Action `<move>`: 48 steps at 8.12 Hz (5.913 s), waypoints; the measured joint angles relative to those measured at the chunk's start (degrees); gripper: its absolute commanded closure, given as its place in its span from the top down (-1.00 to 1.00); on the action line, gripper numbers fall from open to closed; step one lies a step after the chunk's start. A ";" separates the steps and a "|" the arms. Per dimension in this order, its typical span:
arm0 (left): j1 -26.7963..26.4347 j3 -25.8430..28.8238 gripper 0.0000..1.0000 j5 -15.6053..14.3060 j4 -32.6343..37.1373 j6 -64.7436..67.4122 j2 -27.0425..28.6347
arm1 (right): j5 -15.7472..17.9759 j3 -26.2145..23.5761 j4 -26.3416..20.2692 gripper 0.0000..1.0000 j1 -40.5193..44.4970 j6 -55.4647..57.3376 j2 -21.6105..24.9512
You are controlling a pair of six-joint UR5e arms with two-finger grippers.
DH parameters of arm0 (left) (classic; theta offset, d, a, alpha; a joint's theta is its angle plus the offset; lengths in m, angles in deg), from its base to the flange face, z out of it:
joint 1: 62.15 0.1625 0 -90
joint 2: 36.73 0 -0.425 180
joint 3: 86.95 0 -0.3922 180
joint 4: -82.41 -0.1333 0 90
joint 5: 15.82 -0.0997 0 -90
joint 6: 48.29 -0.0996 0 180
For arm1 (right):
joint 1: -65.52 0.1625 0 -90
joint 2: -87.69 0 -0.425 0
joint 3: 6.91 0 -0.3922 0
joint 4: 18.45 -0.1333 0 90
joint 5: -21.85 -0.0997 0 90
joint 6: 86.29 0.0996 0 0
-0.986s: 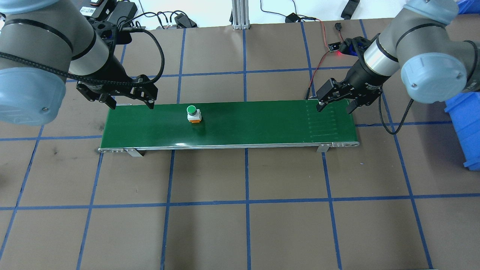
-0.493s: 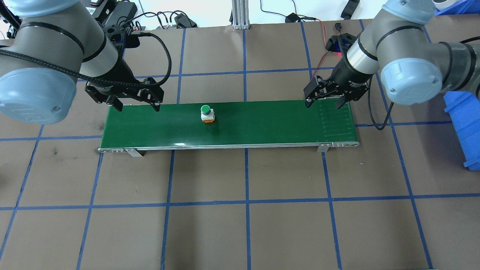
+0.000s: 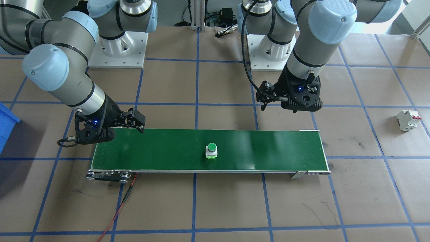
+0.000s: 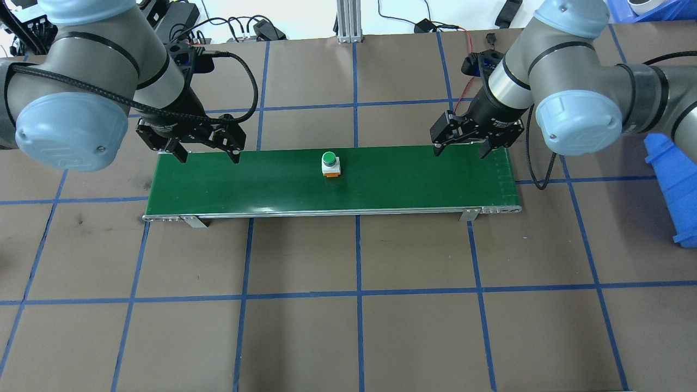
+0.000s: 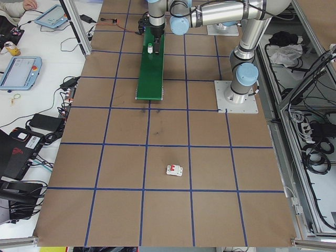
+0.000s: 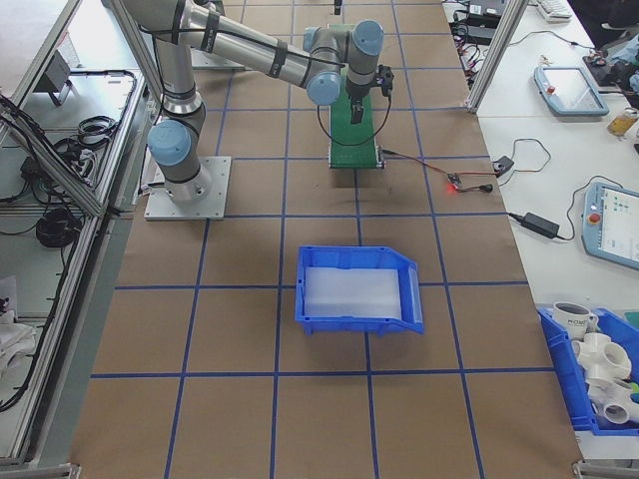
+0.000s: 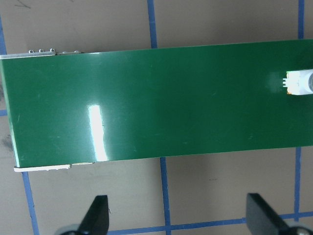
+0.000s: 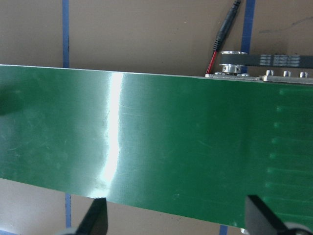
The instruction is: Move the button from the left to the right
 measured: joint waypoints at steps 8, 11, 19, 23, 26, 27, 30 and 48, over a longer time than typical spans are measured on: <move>0.27 -0.03 1.00 -0.14 2.13 0.43 0.16 | -4.74 0.04 7.60 1.00 4.81 11.88 -2.69; 0.26 0.11 1.00 -0.47 2.12 0.45 1.05 | -3.73 0.05 10.13 1.00 6.80 12.99 -5.42; 0.18 0.27 1.00 0.01 2.14 0.33 1.31 | 12.65 0.83 10.35 -1.00 6.08 5.09 -8.59; 0.20 0.32 1.00 -0.02 1.62 -0.04 1.23 | 13.77 6.14 0.16 -1.00 -4.71 -7.17 -3.94; 0.24 0.31 1.00 -0.08 1.53 -0.07 1.16 | 16.22 8.16 -6.35 -1.00 -18.52 -28.18 1.33; 0.25 0.29 1.00 -0.07 1.53 0.03 1.11 | 16.94 8.58 -6.99 -1.00 -23.71 -37.61 1.96; 0.23 0.27 1.00 -0.11 1.52 0.18 1.08 | 16.89 9.20 -3.96 -1.00 -37.65 -65.10 -0.32; 0.18 0.26 1.00 -0.61 -0.11 -0.62 1.20 | 12.92 8.35 6.66 1.00 -47.89 -113.38 -9.69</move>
